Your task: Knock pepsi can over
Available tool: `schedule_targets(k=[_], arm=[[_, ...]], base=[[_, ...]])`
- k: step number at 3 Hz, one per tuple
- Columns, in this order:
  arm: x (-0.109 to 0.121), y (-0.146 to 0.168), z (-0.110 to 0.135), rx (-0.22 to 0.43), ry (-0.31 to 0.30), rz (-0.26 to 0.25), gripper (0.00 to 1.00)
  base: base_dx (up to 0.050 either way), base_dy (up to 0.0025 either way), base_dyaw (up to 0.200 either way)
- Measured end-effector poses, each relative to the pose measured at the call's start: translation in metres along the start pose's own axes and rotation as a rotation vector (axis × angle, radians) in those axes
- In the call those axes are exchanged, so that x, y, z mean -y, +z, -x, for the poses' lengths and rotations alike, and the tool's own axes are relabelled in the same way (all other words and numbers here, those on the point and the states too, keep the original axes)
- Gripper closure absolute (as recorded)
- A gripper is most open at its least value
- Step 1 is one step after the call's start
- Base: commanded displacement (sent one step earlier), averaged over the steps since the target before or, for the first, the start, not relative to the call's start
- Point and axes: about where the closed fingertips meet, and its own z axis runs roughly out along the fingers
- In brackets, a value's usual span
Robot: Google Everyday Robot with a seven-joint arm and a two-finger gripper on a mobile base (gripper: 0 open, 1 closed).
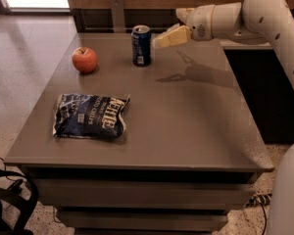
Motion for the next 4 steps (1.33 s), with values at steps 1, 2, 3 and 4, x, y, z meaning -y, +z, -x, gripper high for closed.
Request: schedule_targets(k=[1, 2, 3, 4], arm=[[0.016, 0.024, -0.020, 0.083, 0.030, -0.028, 0.00], [0.022, 0.034, -0.033, 0.129, 0.049, -0.052, 0.00], [0.022, 0.045, -0.038, 0.149, 0.058, -0.054, 0.00], [0.014, 0.055, -0.038, 0.164, 0.060, -0.033, 0.00]], base=[[0.000, 0.00000, 0.000], [0.000, 0.00000, 0.000], [0.000, 0.00000, 0.000], [0.000, 0.00000, 0.000]])
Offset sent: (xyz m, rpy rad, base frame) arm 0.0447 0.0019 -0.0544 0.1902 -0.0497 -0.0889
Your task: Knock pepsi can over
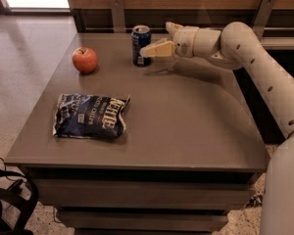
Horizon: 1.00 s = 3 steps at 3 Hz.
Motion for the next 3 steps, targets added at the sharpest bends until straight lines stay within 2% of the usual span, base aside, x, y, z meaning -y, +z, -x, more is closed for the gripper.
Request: schedule_targets(k=[2, 3], arm=[[-0.014, 0.016, -0.009, 0.006, 0.023, 0.036, 0.00], [-0.018, 0.023, -0.011, 0.023, 0.031, 0.051, 0.17]], base=[[0.000, 0.00000, 0.000], [0.000, 0.00000, 0.000]])
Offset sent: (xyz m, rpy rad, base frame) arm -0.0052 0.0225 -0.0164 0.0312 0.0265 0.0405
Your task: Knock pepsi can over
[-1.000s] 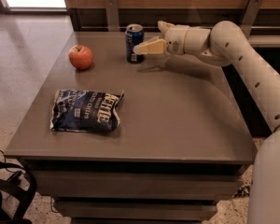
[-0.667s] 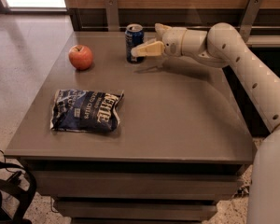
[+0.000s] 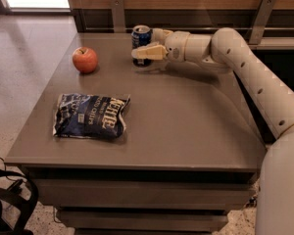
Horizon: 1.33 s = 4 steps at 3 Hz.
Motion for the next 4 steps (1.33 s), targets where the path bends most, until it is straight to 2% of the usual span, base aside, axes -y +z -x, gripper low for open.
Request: schedule_targets(k=[3, 4], arm=[[-0.008, 0.017, 0.002, 0.009, -0.020, 0.024, 0.87], [-0.010, 0.019, 0.002, 0.009, -0.020, 0.029, 1.00]], base=[[0.000, 0.00000, 0.000], [0.000, 0.00000, 0.000]])
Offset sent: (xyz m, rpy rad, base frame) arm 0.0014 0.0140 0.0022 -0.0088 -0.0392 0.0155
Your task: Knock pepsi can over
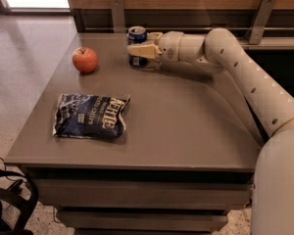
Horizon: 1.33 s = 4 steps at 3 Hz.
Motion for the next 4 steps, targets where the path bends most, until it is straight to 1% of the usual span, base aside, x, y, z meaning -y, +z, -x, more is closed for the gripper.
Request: schedule_targets(k=[1, 2, 3, 4], arm=[[0.000, 0.002, 0.001, -0.008, -0.001, 0.008, 1.00], [0.006, -0.005, 0.008, -0.054, -0.022, 0.014, 1.00], [0.016, -0.020, 0.020, -0.113, -0.061, 0.005, 1.00], [0.026, -0.038, 0.032, -0.187, -0.110, -0.027, 1.00]], base=[[0.000, 0.00000, 0.000], [0.000, 0.00000, 0.000], [0.000, 0.00000, 0.000], [0.000, 0.00000, 0.000]])
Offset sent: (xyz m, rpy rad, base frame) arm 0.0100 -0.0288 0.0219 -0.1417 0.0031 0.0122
